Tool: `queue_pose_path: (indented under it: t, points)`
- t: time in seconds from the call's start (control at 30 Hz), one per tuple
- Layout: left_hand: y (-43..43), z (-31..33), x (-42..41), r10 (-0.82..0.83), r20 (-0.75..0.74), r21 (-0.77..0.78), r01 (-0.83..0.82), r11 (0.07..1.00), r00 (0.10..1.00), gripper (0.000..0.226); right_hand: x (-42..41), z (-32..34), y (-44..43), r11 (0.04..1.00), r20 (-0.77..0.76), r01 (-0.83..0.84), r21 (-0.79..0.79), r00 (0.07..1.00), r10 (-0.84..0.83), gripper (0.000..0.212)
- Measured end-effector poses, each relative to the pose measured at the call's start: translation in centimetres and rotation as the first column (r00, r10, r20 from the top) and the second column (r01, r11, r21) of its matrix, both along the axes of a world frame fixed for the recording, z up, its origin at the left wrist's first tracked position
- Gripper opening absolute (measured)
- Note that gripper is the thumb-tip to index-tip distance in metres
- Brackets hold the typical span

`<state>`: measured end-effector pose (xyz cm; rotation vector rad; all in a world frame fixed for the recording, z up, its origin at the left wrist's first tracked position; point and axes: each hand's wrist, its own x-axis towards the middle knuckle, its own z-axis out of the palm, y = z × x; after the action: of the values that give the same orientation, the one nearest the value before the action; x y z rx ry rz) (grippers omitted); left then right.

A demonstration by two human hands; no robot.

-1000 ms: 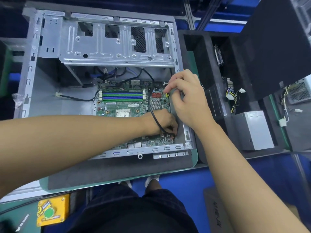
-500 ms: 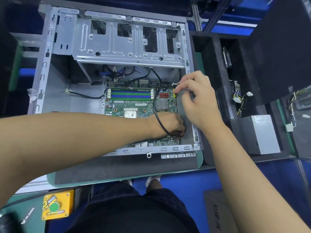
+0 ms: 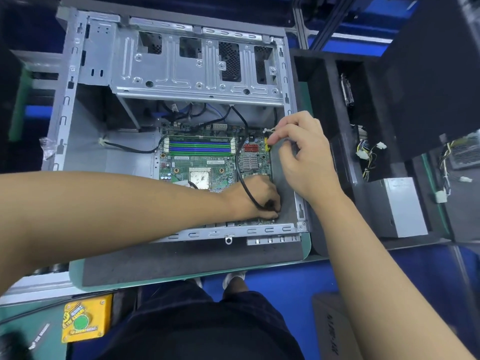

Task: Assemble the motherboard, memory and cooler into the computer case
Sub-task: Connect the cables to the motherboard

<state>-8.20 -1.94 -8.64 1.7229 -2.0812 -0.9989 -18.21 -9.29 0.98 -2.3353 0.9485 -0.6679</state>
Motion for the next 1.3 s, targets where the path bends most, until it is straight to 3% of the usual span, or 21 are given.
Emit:
queue_pose_path:
  t: [0.1,0.23,0.43,0.53,0.67,1.0,1.17,1.3]
  points:
    - [-0.6,0.8,-0.2,-0.046,-0.016,0.039,0.047,0.998,0.999,0.022,0.0,-0.1,0.0,1.0,0.002,0.002,0.001,1.0,-0.002,0.034]
    - [-0.6,1.2,-1.0,0.043,-0.019,0.044,-0.042,0.998,0.999,0.022,0.1,0.0,0.0,1.0,-0.004,0.007,0.002,1.0,-0.007,0.034]
    - [-0.5,1.1,-1.9,0.129,0.043,0.057,-0.131,0.99,0.991,0.024,0.1,0.1,0.0,1.0,-0.006,0.008,0.005,1.0,-0.008,0.031]
    - [-0.3,1.0,-2.0,0.097,0.109,0.001,-0.098,0.995,0.989,0.019,0.1,0.1,0.0,1.0,-0.01,0.017,-0.006,1.0,-0.017,0.031]
    - [0.6,0.4,-1.3,0.174,-0.048,-0.089,-0.177,0.98,0.984,0.028,0.0,0.0,-0.2,1.0,-0.004,0.009,-0.006,1.0,-0.009,0.03]
    - [1.5,-0.1,-0.4,0.051,-0.04,-0.157,-0.057,0.986,0.998,0.018,0.0,-0.1,-0.2,1.0,0.003,0.011,0.014,1.0,-0.011,0.03]
    - [1.4,0.6,-0.9,0.163,-0.123,-0.092,-0.175,0.98,0.979,0.012,0.0,-0.1,-0.1,1.0,-0.004,0.016,0.02,1.0,-0.016,0.031]
    - [1.5,1.8,-0.2,0.13,-0.145,-0.027,-0.135,0.99,0.981,0.014,0.1,0.0,-0.2,1.0,-0.005,0.015,0.023,1.0,-0.015,0.031]
